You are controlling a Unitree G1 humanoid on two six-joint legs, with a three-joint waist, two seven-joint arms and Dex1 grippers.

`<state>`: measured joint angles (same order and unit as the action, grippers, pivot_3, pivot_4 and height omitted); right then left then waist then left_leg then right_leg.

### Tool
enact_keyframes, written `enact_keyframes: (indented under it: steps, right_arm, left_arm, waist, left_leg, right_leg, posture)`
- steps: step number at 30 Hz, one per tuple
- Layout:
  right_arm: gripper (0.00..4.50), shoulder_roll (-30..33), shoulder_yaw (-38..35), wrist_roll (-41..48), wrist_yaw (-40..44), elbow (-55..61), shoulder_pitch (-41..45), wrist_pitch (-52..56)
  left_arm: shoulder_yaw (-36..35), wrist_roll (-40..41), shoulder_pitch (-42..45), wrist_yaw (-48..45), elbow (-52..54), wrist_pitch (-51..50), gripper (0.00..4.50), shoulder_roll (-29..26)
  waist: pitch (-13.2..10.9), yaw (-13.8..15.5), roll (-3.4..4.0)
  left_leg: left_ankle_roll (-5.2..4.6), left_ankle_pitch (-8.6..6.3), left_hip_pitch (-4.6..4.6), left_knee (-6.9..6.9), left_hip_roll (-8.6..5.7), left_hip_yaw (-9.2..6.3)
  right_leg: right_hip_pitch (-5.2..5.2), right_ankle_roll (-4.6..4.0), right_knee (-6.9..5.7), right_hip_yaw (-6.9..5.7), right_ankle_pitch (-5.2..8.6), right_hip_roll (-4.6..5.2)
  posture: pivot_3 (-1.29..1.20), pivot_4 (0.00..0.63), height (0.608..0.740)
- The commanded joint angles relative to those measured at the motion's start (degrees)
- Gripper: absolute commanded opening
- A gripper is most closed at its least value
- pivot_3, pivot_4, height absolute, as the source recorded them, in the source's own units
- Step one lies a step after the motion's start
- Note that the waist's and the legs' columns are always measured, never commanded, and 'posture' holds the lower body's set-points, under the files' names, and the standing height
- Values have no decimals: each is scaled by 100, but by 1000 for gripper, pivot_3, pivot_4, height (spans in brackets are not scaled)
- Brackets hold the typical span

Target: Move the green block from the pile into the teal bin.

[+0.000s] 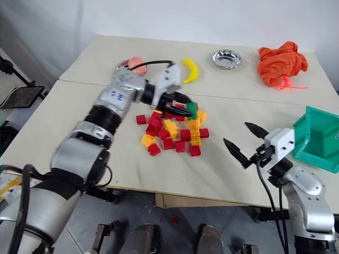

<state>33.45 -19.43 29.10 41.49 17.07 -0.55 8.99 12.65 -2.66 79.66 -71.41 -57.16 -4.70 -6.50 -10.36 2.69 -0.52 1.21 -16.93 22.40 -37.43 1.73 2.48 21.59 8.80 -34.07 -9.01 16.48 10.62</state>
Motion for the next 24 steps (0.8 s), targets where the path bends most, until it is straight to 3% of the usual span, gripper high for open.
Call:
enact_keyframes:
  steps: [1, 6, 10, 14, 18, 24]
  right_arm:
    - [4500, 258, -533, 169, 14, 497, -330, 104]
    - [4500, 390, -1434, 95, 82, 851, -1541, 173]
    - [4500, 149, -2066, 229, -6, 1012, -2348, 130]
    - [4500, -206, -2173, 179, -164, 1143, -2730, 56]
    - [4500, -290, -1842, 61, -292, 1211, -2613, 124]
    - [4500, 52, -1254, 118, -355, 1068, -1815, 558]
  left_arm:
    - [239, -31, -43, 90, 90, 93, 1810, 689]
    - [444, -358, -245, 989, -602, 637, 1810, 1571]
    - [419, -428, -269, 1535, -1018, 951, 1810, 1950]
    - [305, -340, -398, 1736, -1123, 1407, 3078, 2071]
    - [-164, 114, -504, 1485, -978, 1744, 4295, 1843]
    - [-620, 529, -963, 645, -459, 1753, 4295, 841]
  waist:
    - [0, 17, 0]
    - [0, -14, 0]
    - [3, -57, 5]
    - [3, -104, 5]
    - [4, -122, 8]
    - [10, -181, 19]
  left_leg:
    - [-2, -1, 1, -1, 0, 1]
    - [-6, -3, -1, 5, 1, 8]
    - [-8, -4, -8, 7, 4, 17]
    - [-10, -6, -6, 2, 4, 16]
    - [-10, -6, -7, 1, 4, 17]
    - [-10, -6, -16, 1, 4, 22]
  right_leg:
    - [0, 1, 3, 0, -1, -1]
    - [3, 3, 8, 2, -1, -1]
    - [3, 2, 10, 8, -1, 0]
    - [3, 3, 11, 10, -1, 1]
    - [3, 2, 9, 12, -1, 2]
    - [3, 2, -1, 21, -1, 1]
  posture:
    - [0, 150, 740]
    - [0, 150, 740]
    - [0, 150, 740]
    - [0, 150, 740]
    - [0, 150, 740]
    - [0, 150, 740]
